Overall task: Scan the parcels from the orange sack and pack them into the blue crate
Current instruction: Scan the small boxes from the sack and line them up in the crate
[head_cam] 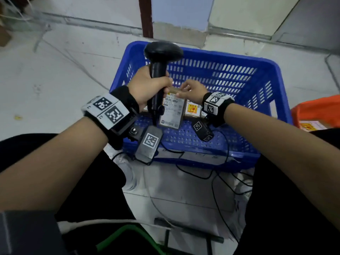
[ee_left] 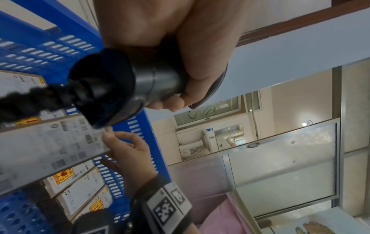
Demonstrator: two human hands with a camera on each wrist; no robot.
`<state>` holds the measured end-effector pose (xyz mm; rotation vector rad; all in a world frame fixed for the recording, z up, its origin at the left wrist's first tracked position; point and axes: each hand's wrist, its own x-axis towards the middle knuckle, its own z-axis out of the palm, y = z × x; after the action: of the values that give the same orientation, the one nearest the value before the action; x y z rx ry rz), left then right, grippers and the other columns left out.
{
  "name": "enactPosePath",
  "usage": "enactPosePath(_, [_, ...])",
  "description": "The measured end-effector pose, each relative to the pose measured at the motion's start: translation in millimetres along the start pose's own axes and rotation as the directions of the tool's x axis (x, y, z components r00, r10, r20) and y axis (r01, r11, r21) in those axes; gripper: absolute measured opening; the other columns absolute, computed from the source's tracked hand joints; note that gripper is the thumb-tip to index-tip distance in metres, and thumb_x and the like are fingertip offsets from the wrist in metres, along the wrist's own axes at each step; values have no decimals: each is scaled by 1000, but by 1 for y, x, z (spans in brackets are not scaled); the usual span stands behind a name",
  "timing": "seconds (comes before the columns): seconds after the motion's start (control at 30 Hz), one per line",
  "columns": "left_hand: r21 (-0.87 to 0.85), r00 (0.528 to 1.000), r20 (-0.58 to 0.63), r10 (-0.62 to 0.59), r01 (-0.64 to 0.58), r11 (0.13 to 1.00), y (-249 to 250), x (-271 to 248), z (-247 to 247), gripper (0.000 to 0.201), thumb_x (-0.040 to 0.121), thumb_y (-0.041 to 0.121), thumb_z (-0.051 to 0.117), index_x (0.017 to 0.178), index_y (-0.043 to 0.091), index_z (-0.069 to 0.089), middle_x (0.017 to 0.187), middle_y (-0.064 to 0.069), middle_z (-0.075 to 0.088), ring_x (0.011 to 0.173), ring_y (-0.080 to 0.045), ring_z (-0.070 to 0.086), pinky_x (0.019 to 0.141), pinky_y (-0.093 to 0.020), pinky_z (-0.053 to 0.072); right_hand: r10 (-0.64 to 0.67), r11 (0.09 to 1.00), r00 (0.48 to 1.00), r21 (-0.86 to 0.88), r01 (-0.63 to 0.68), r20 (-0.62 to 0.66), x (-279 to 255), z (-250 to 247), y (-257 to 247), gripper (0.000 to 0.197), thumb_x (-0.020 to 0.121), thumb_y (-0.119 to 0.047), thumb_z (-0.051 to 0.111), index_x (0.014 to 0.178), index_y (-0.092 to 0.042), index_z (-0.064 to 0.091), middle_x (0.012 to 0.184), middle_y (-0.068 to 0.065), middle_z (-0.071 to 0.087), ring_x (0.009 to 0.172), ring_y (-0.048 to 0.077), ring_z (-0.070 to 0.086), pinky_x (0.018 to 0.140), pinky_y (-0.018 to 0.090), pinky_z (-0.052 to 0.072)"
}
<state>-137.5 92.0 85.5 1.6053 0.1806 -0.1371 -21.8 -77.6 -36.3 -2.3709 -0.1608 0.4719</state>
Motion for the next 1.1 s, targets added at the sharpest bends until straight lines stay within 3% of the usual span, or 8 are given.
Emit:
enactPosePath(0.3, [-6, 994, -68, -91, 90, 996, -29, -32, -53, 15, 88, -5, 58, 83, 9, 55, 66, -6, 51, 48, -7, 52, 54, -21, 48, 68, 985, 963, -173, -22, 261, 46, 125, -23, 33, 75, -42, 78, 92, -20, 61, 95, 2, 65, 93, 22, 64, 73, 29, 50])
enactPosePath(0.47, [-53, 981, -145, -131, 125, 991, -38, -34, -81, 9, 88, -1, 60, 90, 6, 55, 69, -9, 53, 53, -11, 51, 57, -24, 48, 185, 983, 944, -54, -177, 273, 75, 182, -11, 30, 78, -30, 78, 98, -13, 64, 98, 6, 65, 94, 26, 63, 80, 36, 55])
enactPosePath(0.57, [-48, 978, -160, -136, 130, 990, -36, -30, -90, 8, 89, 2, 61, 88, 8, 56, 73, -14, 53, 57, -14, 51, 60, -25, 48, 238, 971, 941, -22, -240, 241, 88, 197, -8, 36, 86, -29, 70, 113, -8, 59, 109, 11, 66, 88, 25, 58, 71, 30, 46])
enactPosePath(0.77, [-80, 984, -135, -113, 102, 992, -24, -22, -92, 17, 78, 16, 63, 92, 7, 57, 76, -15, 56, 63, -17, 51, 64, -28, 47, 407, 909, 783, -124, -398, 471, 88, 220, 13, 63, 91, -42, 64, 133, 3, 50, 114, 15, 59, 93, 26, 54, 77, 33, 42])
enactPosePath(0.83, [-89, 984, -137, -111, 99, 991, -21, -21, -90, 18, 77, 16, 63, 92, 7, 57, 76, -15, 55, 62, -16, 51, 62, -26, 47, 396, 912, 763, -123, -390, 511, 84, 230, 15, 51, 93, -37, 61, 126, 2, 55, 107, 13, 58, 93, 25, 55, 76, 34, 43])
enactPosePath(0.93, [-84, 985, -122, -122, 112, 990, -19, -20, -85, 21, 76, 18, 63, 93, 8, 57, 75, -13, 56, 61, -16, 50, 61, -26, 46, 393, 893, 750, -25, -450, 533, 82, 238, 14, 27, 92, -22, 62, 110, -2, 57, 113, 14, 64, 103, 35, 64, 91, 46, 54])
enactPosePath(1.03, [-79, 984, -119, -132, 124, 989, -20, -20, -84, 20, 77, 18, 64, 93, 10, 58, 75, -12, 56, 63, -18, 51, 65, -31, 45, 386, 851, 757, 113, -513, 528, 96, 242, 28, 39, 88, -12, 63, 123, 5, 53, 116, 23, 63, 97, 38, 65, 85, 52, 56])
enactPosePath(1.1, [-79, 984, -119, -132, 123, 989, -21, -21, -83, 19, 77, 19, 64, 92, 10, 58, 75, -12, 56, 64, -18, 50, 65, -32, 44, 389, 784, 764, 250, -568, 515, 95, 234, 26, 44, 89, -4, 62, 130, 4, 48, 102, 19, 62, 85, 34, 64, 81, 51, 58])
